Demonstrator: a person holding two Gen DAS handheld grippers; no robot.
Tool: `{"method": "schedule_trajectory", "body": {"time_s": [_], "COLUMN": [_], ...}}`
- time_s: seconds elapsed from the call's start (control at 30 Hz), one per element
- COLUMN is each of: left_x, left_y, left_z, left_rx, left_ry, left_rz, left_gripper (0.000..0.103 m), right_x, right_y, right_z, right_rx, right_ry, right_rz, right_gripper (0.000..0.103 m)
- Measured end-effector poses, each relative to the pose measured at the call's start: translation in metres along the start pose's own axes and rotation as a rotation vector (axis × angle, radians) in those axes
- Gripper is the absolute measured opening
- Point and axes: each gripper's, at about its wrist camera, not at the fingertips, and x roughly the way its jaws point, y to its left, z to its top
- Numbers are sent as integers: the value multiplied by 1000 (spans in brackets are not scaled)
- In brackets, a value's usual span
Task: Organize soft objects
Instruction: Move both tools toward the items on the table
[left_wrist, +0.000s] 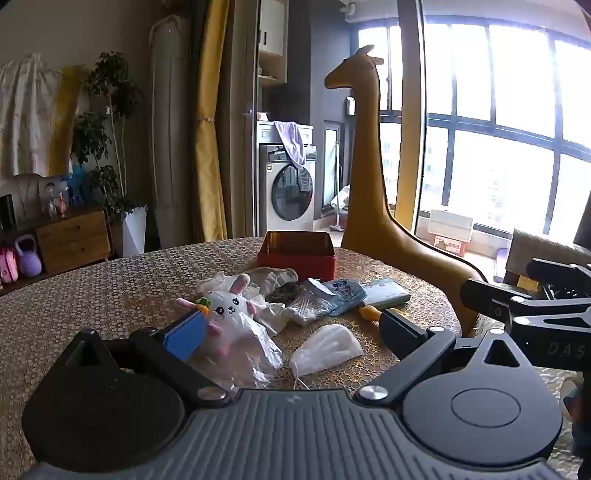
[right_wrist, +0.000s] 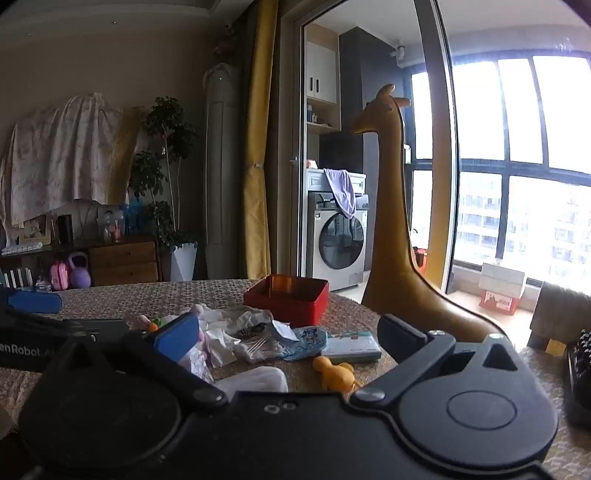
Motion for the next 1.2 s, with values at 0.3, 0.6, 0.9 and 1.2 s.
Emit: {"method": "schedule_trajectory", "body": {"time_s": [0.3,0.6,0.9,1.2], "left_x": [-3,-3,-3,-4], "left_y": [2,8,7,9], "left_z": [0,-3,-2,-4], "left_rx": [-52,-58,-64,-64], "left_ry": [4,14,18,13], "left_rz": [-4,-1,0,7], "left_gripper": [101,101,101,101], "right_x": [2,4,5,6], "right_y": [1,6,7,8], "right_z": [-2,-3,-4,-5], "right_rx": [72,40,46,48], "right_ry": [82,83,93,92], "right_rz": [65,69,69,68], "right_gripper": [103,102,102,101]}}
